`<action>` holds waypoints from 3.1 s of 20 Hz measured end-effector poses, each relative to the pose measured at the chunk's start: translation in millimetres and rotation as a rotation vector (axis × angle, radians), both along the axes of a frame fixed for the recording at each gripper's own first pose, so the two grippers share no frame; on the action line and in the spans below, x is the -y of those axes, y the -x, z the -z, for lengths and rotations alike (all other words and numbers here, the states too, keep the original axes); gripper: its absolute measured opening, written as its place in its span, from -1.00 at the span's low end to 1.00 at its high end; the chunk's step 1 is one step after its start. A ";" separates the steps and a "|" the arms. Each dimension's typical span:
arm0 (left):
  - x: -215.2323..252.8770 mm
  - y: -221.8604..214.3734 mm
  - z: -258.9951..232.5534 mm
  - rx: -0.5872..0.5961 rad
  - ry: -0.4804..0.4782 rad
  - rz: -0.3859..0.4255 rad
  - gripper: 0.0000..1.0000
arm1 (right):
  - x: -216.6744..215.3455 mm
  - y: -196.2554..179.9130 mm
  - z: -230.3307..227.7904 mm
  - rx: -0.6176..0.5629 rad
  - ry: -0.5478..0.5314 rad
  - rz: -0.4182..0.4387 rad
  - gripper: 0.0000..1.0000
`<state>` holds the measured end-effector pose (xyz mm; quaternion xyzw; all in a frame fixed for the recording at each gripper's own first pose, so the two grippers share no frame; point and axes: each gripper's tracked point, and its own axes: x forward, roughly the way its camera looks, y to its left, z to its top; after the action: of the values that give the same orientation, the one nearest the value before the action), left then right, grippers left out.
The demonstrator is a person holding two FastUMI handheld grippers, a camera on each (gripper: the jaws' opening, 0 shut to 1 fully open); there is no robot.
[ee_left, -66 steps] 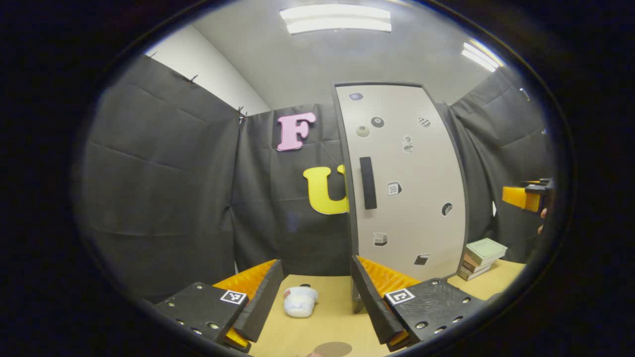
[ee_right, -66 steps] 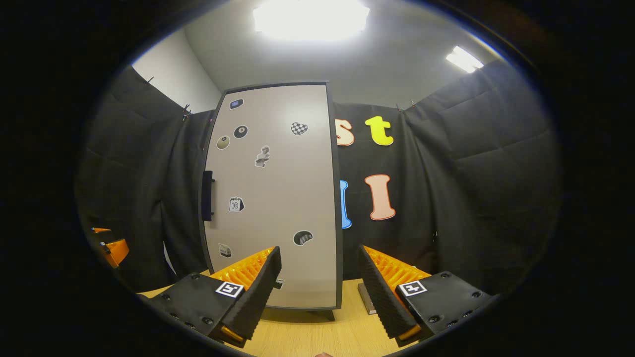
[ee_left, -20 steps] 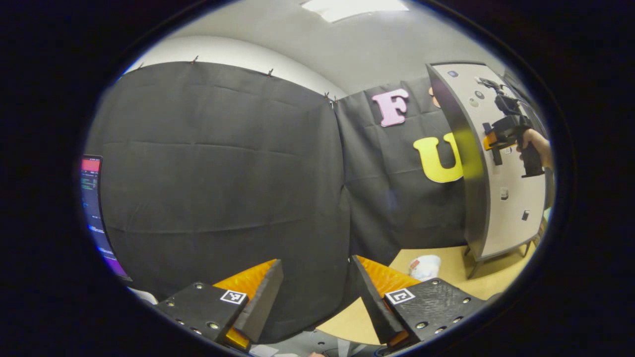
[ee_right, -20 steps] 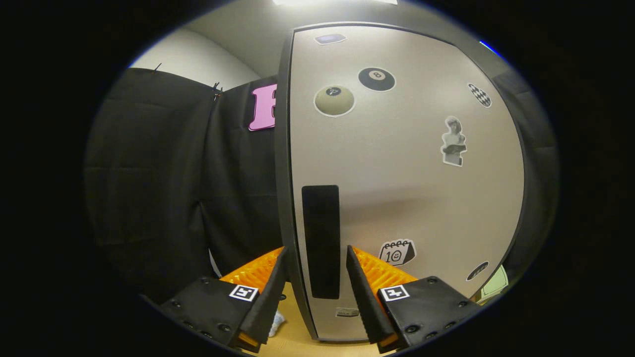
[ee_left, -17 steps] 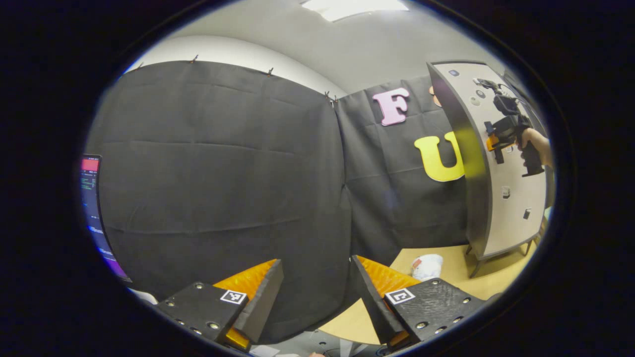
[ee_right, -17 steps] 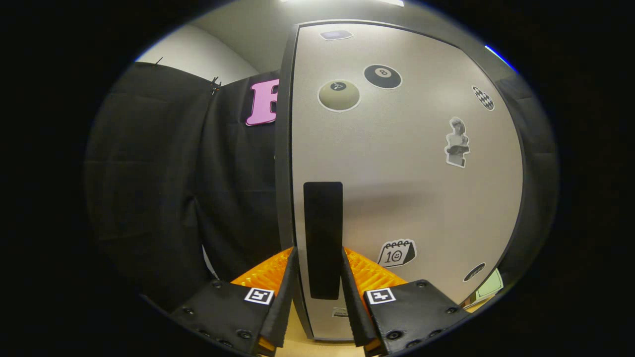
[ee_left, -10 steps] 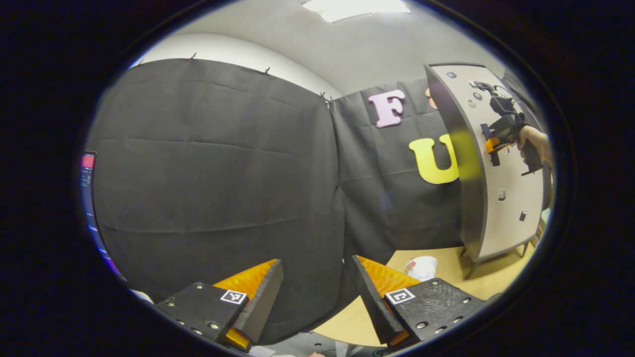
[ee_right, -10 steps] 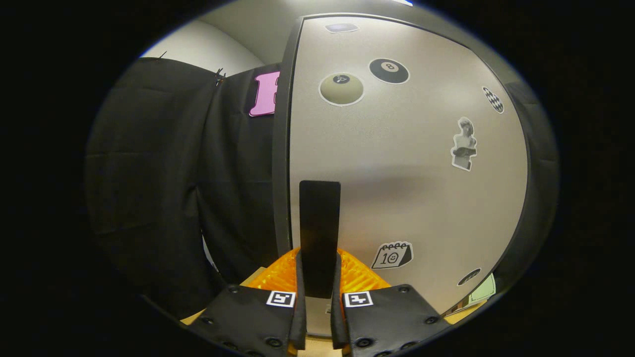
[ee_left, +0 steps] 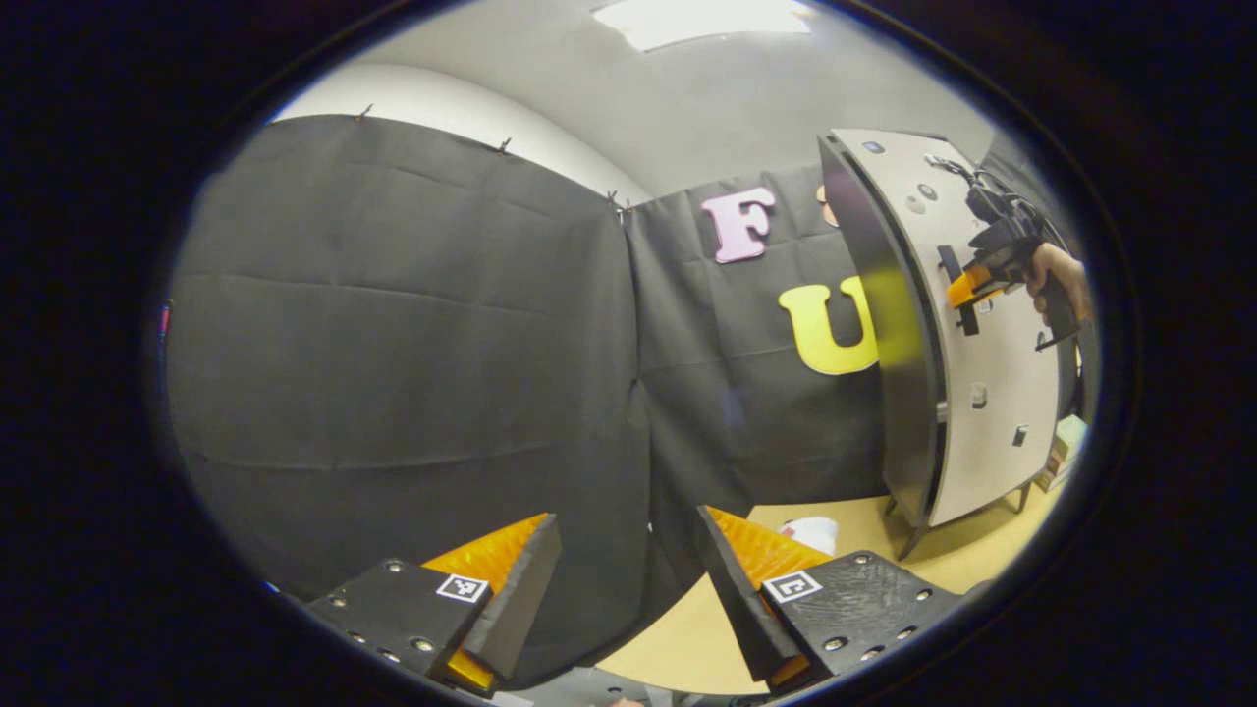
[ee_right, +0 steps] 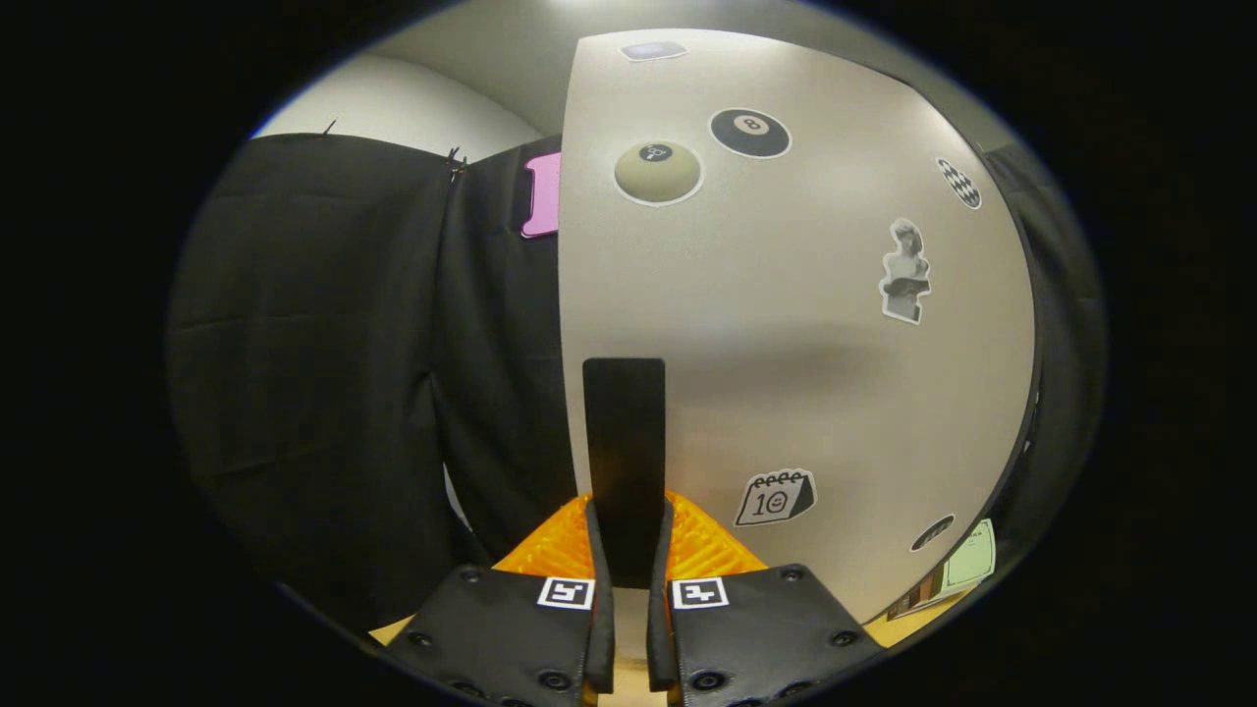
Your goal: Open the cabinet door with the right hand, grasp the bottle in the cabinet with the left hand and place it on the coaster, then close the cabinet door with the right hand.
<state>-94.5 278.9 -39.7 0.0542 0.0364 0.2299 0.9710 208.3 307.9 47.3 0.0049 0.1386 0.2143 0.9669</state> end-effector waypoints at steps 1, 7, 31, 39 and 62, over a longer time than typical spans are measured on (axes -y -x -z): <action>2.3 -5.2 -1.8 0.004 -0.003 0.015 0.69 | 0.8 5.0 -0.8 -0.003 -0.006 -0.017 -0.70; 46.1 -40.9 -4.4 0.015 0.023 0.135 0.69 | 11.7 36.6 -9.7 -0.018 -0.039 -0.092 -0.70; 297.7 -72.9 -49.9 0.051 0.005 0.337 0.71 | 60.5 59.1 -9.9 -0.062 -0.123 -0.404 -0.70; 369.1 -87.0 -48.4 0.050 0.028 0.434 0.69 | 99.7 67.3 -15.5 -0.015 -0.107 -0.341 -0.72; 497.1 -129.4 -79.6 0.086 0.069 0.540 0.71 | 236.3 112.3 -12.6 0.101 -0.037 -0.022 -0.51</action>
<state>34.9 -218.2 39.8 0.0192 -0.0129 -0.0365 0.9991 96.0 71.5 59.9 0.0105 0.0859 0.2274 0.9699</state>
